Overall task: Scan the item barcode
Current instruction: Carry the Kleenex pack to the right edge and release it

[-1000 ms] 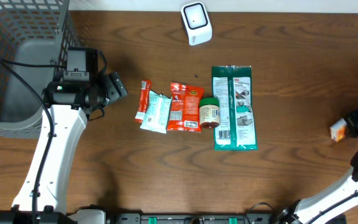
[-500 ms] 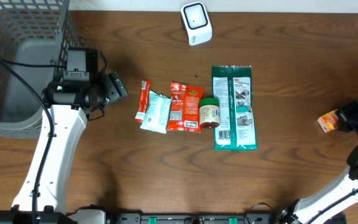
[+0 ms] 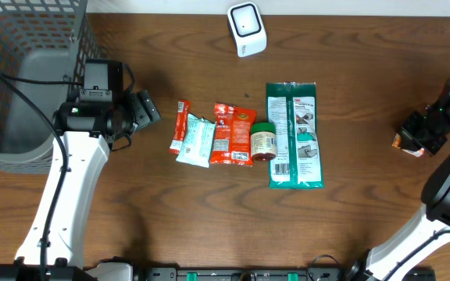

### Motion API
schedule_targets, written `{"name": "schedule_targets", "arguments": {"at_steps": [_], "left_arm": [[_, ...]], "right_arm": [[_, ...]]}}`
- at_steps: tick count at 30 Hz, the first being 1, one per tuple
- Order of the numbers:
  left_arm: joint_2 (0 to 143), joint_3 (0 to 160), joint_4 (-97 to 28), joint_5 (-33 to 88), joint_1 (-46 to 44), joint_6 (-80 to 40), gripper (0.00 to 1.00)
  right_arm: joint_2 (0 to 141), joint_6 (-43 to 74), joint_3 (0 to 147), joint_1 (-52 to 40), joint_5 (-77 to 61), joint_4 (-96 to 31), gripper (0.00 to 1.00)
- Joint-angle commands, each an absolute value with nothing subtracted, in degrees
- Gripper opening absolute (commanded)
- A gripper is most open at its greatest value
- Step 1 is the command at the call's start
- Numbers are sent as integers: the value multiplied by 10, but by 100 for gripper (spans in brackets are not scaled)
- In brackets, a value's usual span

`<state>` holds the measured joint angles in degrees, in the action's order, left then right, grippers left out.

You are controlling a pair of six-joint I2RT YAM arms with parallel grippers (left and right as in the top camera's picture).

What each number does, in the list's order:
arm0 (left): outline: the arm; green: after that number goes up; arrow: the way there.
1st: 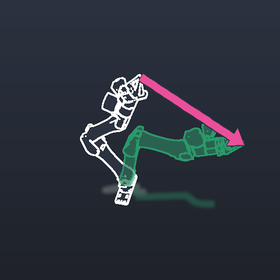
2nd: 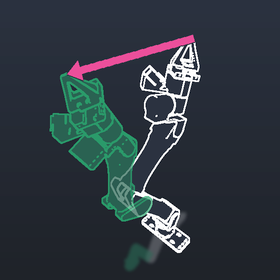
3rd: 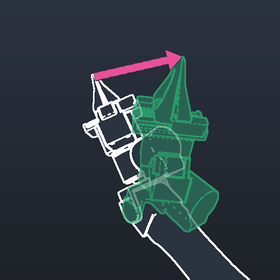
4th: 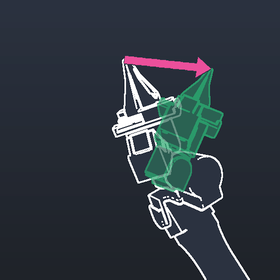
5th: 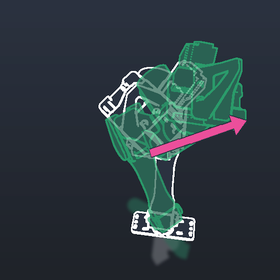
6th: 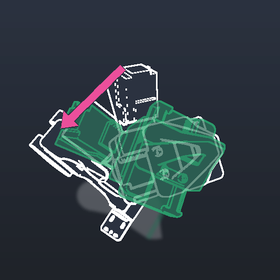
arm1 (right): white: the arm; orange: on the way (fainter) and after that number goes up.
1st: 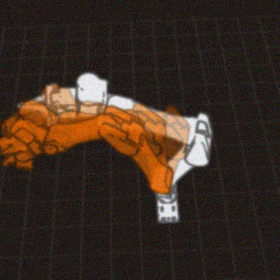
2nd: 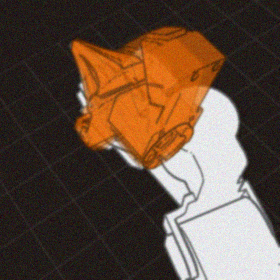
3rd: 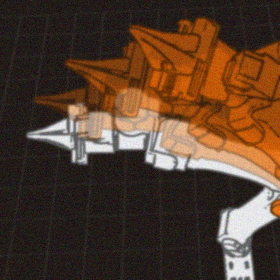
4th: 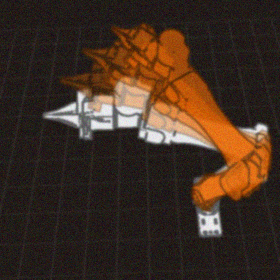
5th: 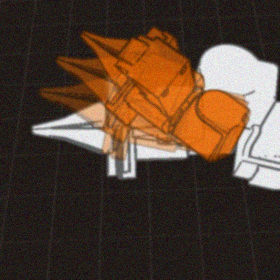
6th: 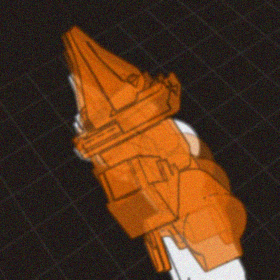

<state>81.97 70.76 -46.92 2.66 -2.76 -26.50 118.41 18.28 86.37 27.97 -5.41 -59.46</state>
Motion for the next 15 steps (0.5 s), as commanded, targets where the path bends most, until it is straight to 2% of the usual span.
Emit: {"name": "schedule_targets", "arguments": {"at_steps": [1,7,13,15], "left_arm": [[822,714,-471,20,-26,-255,92],[822,714,-471,20,-26,-255,92],[822,714,-471,20,-26,-255,92],[822,714,-471,20,-26,-255,92]], "right_arm": [[1167,149,867,265,-48,-586,3],[1167,147,865,265,69,-571,9],[1167,110,870,265,11,-568,10],[1165,111,880,260,3,-582,14]]}}
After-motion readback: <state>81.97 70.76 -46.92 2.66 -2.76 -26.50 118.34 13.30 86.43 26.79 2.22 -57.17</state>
